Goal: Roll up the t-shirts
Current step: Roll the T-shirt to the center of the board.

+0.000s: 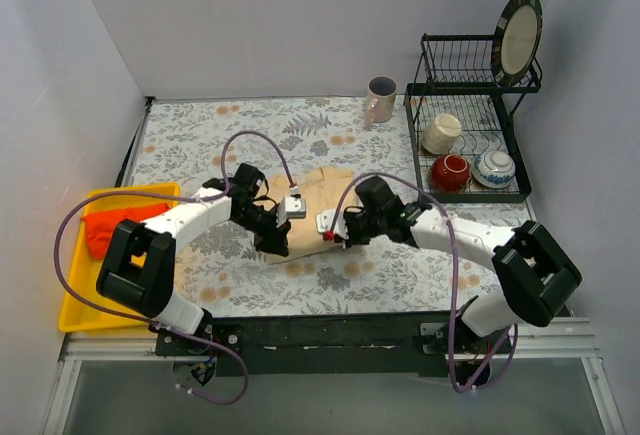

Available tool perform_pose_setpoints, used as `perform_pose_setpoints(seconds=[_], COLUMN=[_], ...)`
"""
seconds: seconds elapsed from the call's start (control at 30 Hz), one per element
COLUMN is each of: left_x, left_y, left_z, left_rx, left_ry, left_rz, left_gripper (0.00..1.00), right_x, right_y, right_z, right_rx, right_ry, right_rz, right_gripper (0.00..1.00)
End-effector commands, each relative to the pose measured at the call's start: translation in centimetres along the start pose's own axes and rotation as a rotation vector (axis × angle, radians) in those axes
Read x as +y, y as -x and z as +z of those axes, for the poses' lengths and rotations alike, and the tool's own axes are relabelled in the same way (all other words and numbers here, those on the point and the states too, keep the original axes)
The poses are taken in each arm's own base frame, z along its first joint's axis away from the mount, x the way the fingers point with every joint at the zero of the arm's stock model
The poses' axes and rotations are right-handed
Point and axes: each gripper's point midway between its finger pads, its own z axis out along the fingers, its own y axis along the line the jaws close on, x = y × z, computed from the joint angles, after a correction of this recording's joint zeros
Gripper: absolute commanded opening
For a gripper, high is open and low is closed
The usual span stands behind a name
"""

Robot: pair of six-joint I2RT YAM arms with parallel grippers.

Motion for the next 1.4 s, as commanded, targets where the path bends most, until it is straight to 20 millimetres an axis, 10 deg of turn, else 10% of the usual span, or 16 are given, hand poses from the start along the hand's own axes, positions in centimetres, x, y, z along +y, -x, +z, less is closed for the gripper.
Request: perform_pose_setpoints(seconds=[0.0, 0.17, 0.33, 0.97, 1.2, 1.37], left_x=[-3.7, -3.4, -2.8, 6.5, 9.0, 11.6], left_y=[-1.4, -1.3, -0.7, -3.7, -4.2, -0.4], left_z=[-2.1, -3.2, -3.5, -1.6, -2.5, -5.1], left_rx=[0.081, 0.082, 0.099, 0.184, 0.173, 0.053], left_ry=[-0.191, -0.268, -0.315, -0.284, -0.191, -0.014], left_rz=[-0.157, -0.285, -0.398, -0.487, -0.450, -0.325], left_gripper=[0.00, 0.00, 0.00, 0.04, 0.30, 0.39], right_x=[3.9, 6.3, 4.7, -1.1, -1.7, -1.6], right_y=[-1.1, -1.6, 0.3, -5.3, -7.7, -8.4], right_z=[-3.1, -5.1, -6.1, -0.4, 1.6, 2.6], right_rx=[0.038, 0.084, 0.041, 0.053, 0.083, 0.099], right_ry=[0.318, 0.521, 0.630, 0.737, 0.742, 0.754], right_rz=[0.291, 0.428, 0.464, 0.653, 0.716, 0.773], right_gripper=[0.08, 0.08, 0.08, 0.08, 0.08, 0.08])
